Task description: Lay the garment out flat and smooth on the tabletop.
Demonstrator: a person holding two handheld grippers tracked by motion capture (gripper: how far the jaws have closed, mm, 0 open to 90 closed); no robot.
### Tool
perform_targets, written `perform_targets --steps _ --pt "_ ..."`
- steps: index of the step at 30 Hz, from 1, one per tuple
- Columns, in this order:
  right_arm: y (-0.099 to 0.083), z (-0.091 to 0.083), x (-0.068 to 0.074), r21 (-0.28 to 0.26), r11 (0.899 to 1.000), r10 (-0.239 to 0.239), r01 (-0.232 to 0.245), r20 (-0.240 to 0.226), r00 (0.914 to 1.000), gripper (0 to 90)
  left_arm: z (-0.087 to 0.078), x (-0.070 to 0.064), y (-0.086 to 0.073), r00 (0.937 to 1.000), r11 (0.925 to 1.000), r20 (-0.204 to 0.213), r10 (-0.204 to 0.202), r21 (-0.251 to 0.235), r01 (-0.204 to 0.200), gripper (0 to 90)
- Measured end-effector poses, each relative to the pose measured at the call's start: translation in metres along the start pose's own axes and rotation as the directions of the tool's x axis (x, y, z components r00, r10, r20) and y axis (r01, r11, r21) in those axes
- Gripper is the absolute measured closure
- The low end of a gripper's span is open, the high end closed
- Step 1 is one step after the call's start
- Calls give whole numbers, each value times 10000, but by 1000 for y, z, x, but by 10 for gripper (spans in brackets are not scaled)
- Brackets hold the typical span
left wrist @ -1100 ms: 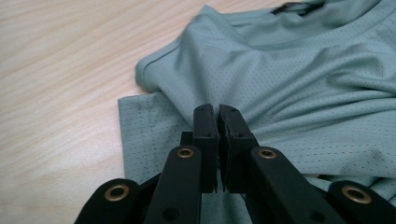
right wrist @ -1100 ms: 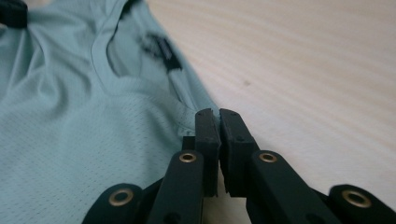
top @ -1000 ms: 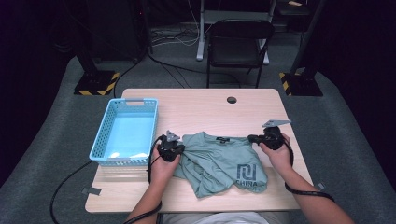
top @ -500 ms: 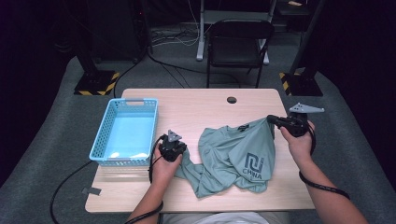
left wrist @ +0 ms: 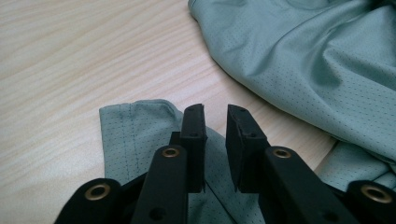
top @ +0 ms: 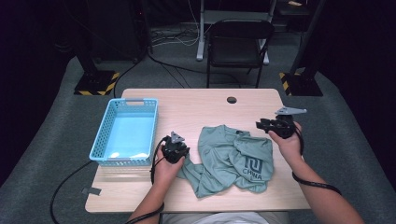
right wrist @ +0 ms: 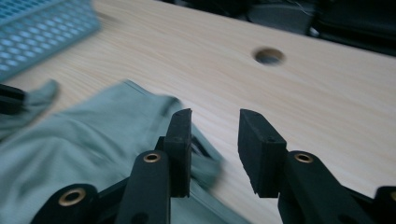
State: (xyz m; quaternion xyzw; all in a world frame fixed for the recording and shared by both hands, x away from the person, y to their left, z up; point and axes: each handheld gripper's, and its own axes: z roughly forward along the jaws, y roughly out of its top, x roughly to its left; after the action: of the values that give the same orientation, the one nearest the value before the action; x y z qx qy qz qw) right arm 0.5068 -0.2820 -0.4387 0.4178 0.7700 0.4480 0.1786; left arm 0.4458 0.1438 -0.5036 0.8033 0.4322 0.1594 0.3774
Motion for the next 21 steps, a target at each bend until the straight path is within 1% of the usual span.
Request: perform_targets --steps 2,4,6,8,11,12,15,16,17,19,20,21 --pt "-16 -4 -15 528 9980 336 -354 356 9988 626 0 -1 0 10000 10000 -31 11 -1 -11 745" --pt "-34 -4 -27 1077 9919 618 -680 599 9963 613 1 -3 1 10000 10000 -20 9 -10 -9 731" --pt "-51 -3 -33 1503 9842 832 -932 715 9940 602 2 -3 1 10000 10000 -22 14 -4 -14 716" --pt "-64 0 -36 1730 9794 941 -1046 682 9932 590 4 -4 2 10000 10000 -5 -51 -11 51 691" --pt "-74 4 -36 1855 9766 983 -1086 638 9931 557 10 -3 7 9999 9999 -30 -132 32 132 633" --pt "-75 6 -37 1828 9775 952 -1055 640 9934 546 12 -3 9 9999 9999 -43 -98 84 98 610" --pt "-78 10 -37 1818 9776 961 -1063 638 9933 535 20 -3 22 9997 9995 -179 179 272 -174 572" --pt "-79 10 -36 1712 9797 948 -1041 618 9936 540 23 -2 26 9997 9994 -174 179 286 -174 563" --pt "-79 11 -35 1692 9803 935 -1023 592 9939 556 28 -2 31 9999 9997 -128 49 226 -46 555" --pt "-78 13 -33 1737 9803 869 -941 488 9950 633 37 0 41 9999 9997 -30 -153 196 153 533" --pt "-78 14 -31 1761 9808 774 -839 433 9961 689 43 0 45 9997 9996 0 -241 178 241 532" --pt "-78 14 -30 1790 9810 707 -745 277 9971 755 48 0 49 9995 9993 32 -328 152 328 528"
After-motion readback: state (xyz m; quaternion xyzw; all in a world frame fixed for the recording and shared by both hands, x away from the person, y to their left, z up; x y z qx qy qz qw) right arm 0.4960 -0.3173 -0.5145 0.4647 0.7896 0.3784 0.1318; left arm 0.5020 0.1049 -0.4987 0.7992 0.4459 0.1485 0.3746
